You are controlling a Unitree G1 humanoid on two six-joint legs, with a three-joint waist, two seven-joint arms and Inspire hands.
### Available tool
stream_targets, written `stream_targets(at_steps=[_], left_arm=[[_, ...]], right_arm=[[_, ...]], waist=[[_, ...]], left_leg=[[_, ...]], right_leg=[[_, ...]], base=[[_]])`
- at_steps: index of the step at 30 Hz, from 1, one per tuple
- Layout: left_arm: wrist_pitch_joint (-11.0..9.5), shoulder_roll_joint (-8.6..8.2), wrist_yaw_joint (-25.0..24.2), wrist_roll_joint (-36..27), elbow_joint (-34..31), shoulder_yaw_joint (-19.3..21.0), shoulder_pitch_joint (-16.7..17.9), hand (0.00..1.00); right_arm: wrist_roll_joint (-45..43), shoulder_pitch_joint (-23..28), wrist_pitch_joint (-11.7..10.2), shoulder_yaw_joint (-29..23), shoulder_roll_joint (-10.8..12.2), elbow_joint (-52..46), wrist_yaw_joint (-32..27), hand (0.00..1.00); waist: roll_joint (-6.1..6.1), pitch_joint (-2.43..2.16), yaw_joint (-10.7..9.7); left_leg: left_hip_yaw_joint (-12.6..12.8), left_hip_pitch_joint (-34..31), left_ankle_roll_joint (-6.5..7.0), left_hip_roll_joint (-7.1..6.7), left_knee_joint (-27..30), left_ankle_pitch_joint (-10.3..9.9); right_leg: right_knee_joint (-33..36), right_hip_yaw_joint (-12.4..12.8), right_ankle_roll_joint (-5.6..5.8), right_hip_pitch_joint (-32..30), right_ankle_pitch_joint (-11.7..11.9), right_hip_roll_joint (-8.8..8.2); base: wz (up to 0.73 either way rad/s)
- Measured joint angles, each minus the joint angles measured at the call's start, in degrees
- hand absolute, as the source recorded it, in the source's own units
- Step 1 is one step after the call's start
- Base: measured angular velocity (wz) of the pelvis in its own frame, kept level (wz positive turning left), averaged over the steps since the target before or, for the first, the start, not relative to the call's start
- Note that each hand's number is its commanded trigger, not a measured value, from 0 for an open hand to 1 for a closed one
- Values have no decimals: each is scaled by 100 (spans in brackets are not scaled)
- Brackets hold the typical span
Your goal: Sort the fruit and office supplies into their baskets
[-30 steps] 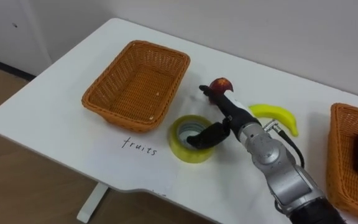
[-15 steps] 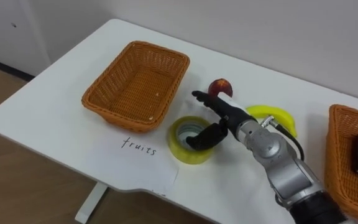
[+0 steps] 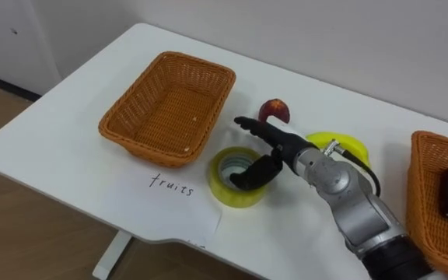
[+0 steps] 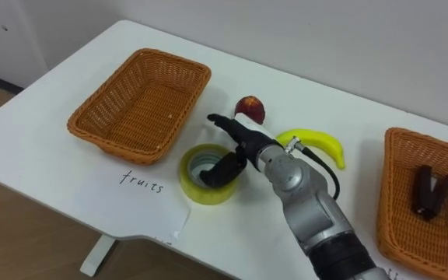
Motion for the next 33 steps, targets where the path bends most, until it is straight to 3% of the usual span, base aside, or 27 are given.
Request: stream_targets(at_steps=[3,5,6,11,20,33], left_arm=[[39,36,4,-19,5,0,-37,0],[109,68,25,-16,5,0,-53,0],[121,73,26,-16,5,0,-51,0],[167,80,112,-10,-2,-2,-95,0],[200,107,124,-10,-5,-1,-172,0],[195,124,124,-19,4,-3,-220,0]], right_arm=[[7,-69,124,66,-13,5,115,1],[7,-149,200,117,-21,92,221,91],[8,-169,207,123,-21,141,239,100],[-69,-332,249,163,-72,333,307,100],[-745,-405,376,387,-199,344,296,100],[-742,-429,376,448,-196,421,382,100]], waist=[[-19,-4,1],[-53,-15,2],[-61,-13,4],[-172,5,130],[-197,-6,430],[-192,-2,446]], left_leg=[[-1,17,0,6,-17,0],[2,44,0,7,-18,0],[3,67,0,7,-17,0],[8,112,0,12,-54,-1],[-12,140,2,1,-49,0],[-8,182,4,5,-98,-2]], right_leg=[[0,5,0,2,0,2],[0,5,0,26,0,4],[0,6,0,44,0,4],[-3,25,0,73,0,5],[-9,51,0,94,0,8],[-8,90,0,123,0,7]], base=[[-2],[0],[0],[-1],[1],[0]])
